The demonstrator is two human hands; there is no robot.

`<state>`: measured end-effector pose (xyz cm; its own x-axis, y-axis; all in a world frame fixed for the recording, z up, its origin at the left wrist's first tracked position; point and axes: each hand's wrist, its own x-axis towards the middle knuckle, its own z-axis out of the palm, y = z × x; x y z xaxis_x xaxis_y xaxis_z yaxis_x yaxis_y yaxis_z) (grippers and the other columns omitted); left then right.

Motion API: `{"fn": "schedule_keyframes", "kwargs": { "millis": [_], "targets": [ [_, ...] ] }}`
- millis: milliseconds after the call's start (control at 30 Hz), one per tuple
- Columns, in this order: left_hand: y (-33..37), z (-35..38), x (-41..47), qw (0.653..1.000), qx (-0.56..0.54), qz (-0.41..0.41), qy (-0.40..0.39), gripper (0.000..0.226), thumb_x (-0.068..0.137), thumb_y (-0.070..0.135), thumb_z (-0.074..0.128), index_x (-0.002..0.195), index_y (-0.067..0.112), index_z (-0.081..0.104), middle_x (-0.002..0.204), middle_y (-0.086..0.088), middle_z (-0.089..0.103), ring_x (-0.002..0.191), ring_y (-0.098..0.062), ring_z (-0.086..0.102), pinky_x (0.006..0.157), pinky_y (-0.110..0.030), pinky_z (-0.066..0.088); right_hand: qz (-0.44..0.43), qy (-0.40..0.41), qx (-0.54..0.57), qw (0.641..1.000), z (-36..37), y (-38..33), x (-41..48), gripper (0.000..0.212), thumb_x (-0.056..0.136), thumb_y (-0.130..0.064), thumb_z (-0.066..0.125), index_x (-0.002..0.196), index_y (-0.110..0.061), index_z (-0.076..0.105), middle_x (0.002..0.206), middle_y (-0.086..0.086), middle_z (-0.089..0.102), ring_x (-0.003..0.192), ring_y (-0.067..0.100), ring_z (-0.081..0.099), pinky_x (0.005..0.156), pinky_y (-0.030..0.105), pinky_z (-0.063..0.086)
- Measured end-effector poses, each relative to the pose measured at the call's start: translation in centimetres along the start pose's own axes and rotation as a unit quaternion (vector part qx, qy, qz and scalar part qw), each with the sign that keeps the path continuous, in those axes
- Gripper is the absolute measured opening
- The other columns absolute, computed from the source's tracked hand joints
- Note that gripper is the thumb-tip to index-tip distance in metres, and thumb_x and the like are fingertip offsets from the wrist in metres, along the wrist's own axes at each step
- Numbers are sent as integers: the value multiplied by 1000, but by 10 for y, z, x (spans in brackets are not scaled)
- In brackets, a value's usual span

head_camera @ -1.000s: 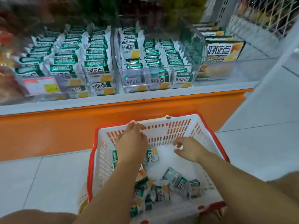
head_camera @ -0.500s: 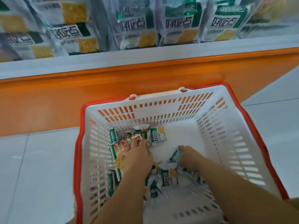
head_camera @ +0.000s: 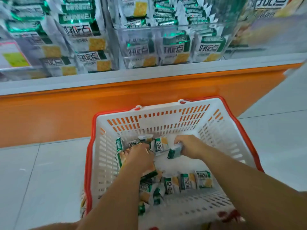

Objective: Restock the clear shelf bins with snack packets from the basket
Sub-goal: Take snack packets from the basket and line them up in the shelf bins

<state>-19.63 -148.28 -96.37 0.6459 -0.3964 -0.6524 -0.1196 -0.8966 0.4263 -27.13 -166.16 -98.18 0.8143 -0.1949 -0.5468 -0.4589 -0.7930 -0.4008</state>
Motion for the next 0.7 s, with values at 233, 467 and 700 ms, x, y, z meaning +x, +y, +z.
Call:
{"fn": "schedule_keyframes", "kwargs": {
  "millis": [233,467,700],
  "targets": [
    [51,-87,-61,992,-100,80,18,42,97,30,51,138,19,46,135,-8,51,106,-22,51,91,-34,42,-121,134,-34,983,-82,-69,-59,31,84,-1,57,110,-18,59,117,6,62,99,23,57,68,24,40],
    [75,-158,-142,979,-143,142,-17,41,98,43,44,135,25,44,132,0,52,111,-21,56,93,-43,46,-216,205,7,954,-145,-114,-136,39,79,-5,69,112,-25,60,110,-5,56,90,12,51,69,24,41],
    [77,-168,-171,954,-199,222,-23,39,94,26,57,132,23,47,109,3,65,98,-14,63,92,-36,51,-247,171,187,935,-155,-124,-172,41,66,-36,82,101,-36,60,123,-19,53,106,-2,57,89,26,51]
  ]
}}
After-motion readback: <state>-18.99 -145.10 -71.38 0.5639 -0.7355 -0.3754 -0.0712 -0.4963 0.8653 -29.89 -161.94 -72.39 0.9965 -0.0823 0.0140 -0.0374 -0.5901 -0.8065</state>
